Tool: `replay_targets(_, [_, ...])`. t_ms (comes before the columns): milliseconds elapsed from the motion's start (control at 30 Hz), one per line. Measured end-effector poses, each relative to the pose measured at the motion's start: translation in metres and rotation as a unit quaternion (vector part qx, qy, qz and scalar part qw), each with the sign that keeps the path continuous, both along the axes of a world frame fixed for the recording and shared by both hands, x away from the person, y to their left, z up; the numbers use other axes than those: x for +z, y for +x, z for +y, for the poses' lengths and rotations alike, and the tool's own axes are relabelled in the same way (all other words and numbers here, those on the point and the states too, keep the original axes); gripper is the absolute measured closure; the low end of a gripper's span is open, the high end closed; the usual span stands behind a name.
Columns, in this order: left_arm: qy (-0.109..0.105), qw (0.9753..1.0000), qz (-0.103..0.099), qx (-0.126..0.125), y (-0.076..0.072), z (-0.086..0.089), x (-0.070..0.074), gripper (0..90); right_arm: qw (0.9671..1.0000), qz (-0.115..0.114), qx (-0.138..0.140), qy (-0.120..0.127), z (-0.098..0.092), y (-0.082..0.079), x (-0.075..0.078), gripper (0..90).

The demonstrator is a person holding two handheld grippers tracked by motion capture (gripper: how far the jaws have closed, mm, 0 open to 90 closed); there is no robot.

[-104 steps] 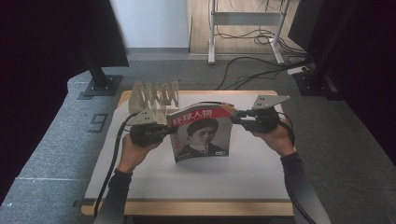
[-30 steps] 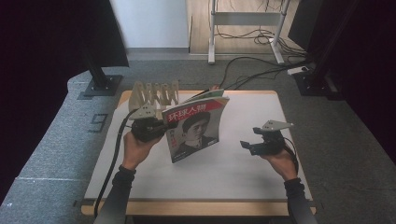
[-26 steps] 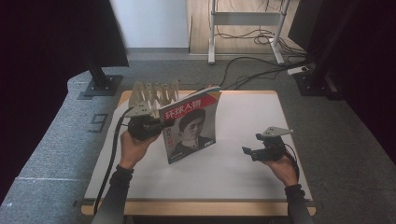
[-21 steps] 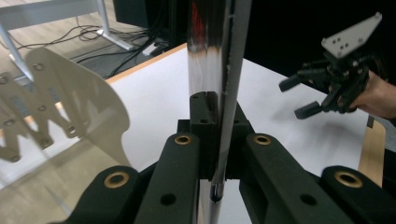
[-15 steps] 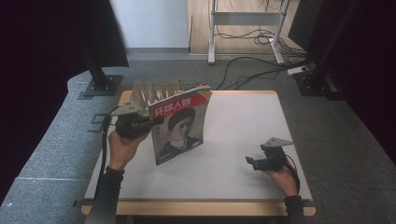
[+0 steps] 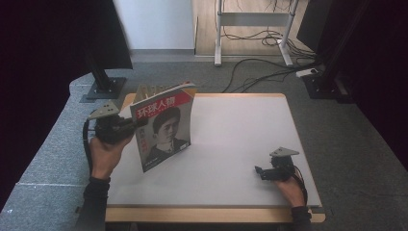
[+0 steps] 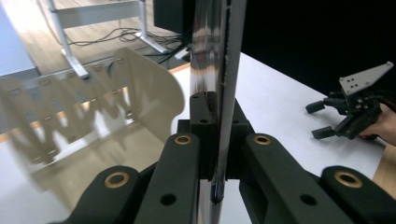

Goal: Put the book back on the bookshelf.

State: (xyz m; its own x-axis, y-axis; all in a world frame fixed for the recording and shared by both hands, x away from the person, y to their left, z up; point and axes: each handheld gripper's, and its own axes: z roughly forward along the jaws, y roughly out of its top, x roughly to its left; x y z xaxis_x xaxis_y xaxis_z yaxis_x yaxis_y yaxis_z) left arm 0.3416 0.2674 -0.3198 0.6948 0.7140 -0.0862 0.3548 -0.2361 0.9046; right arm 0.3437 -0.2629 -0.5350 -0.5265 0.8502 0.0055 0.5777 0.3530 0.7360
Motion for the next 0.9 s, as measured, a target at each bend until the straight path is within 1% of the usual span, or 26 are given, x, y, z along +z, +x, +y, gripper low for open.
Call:
replay_targets(133, [-0.003, 0.9996, -0.004, 0.026, -0.008, 0.019, 0.005, 87.0, 1.0, -0.001, -0.001, 0.0, 0.0, 0.0, 0.0, 7.5])
replay_targets(167, [-0.003, 0.9995, -0.004, 0.03, -0.009, 0.023, 0.006, 87.0, 1.0, -0.001, -0.001, 0.001, 0.0, 0.0, 0.0, 7.5])
replay_targets(200, [-0.003, 0.9995, -0.004, 0.03, -0.009, 0.023, 0.006, 87.0, 1.0, -0.001, -0.001, 0.001, 0.0, 0.0, -0.001, 7.5])
replay_targets(267, [-0.003, 0.9987, -0.005, 0.051, -0.013, 0.037, 0.01, 87.0, 1.0, -0.002, -0.001, 0.001, 0.0, 0.0, -0.001, 7.5])
replay_targets(300, [-0.003, 0.9987, -0.005, 0.051, -0.013, 0.037, 0.01, 87.0, 1.0, -0.002, -0.001, 0.001, 0.0, 0.0, -0.001, 7.5])
replay_targets(367, [-0.005, 0.9975, -0.004, 0.07, -0.017, 0.05, 0.014, 87.0, 1.0, -0.002, 0.0, 0.001, 0.0, 0.0, -0.001, 7.5])
replay_targets(400, [-0.005, 0.9975, -0.004, 0.07, -0.017, 0.05, 0.014, 87.0, 1.0, -0.002, 0.0, 0.001, 0.0, 0.0, -0.001, 7.5])
replay_targets(433, [-0.005, 0.9971, -0.004, 0.076, -0.018, 0.054, 0.015, 87.0, 1.0, -0.002, 0.0, 0.001, 0.0, 0.0, -0.001, 7.5])
replay_targets(467, [-0.004, 0.9962, -0.004, 0.087, -0.019, 0.06, 0.016, 87.0, 1.0, -0.002, 0.0, 0.001, 0.0, 0.0, -0.001, 7.5])
replay_targets(500, [-0.004, 0.9958, -0.003, 0.092, -0.02, 0.063, 0.017, 87.0, 1.0, -0.002, 0.0, 0.001, 0.0, 0.0, -0.001, 7.4])
replay_targets(567, [-0.002, 0.9945, -0.003, 0.105, -0.019, 0.067, 0.018, 87.0, 1.0, -0.002, 0.0, 0.001, 0.0, 0.0, -0.001, 7.5])
replay_targets(600, [-0.002, 0.9945, -0.003, 0.105, -0.019, 0.067, 0.018, 87.0, 1.0, -0.002, 0.0, 0.001, 0.0, 0.0, -0.001, 7.5])
replay_targets(733, [-0.001, 0.9916, 0.001, 0.129, -0.01, 0.072, 0.015, 87.0, 1.0, -0.002, 0.0, 0.001, 0.0, 0.0, -0.001, 7.5])
replay_targets(767, [-0.002, 0.9911, 0.002, 0.133, -0.008, 0.073, 0.013, 87.0, 1.0, -0.002, 0.0, 0.001, 0.0, 0.0, -0.001, 7.5])
replay_targets(800, [-0.002, 0.9911, 0.002, 0.133, -0.008, 0.073, 0.013, 87.0, 1.0, -0.002, 0.0, 0.001, 0.0, 0.0, -0.001, 7.5])
replay_targets(833, [-0.003, 0.99, 0.003, 0.141, -0.002, 0.073, 0.011, 87.0, 1.0, -0.002, 0.0, 0.001, 0.0, 0.0, -0.001, 7.5])
replay_targets(900, [-0.008, 0.9888, 0.003, 0.149, 0.005, 0.072, 0.008, 87.0, 1.0, -0.002, -0.001, 0.001, 0.0, 0.0, -0.001, 7.5])
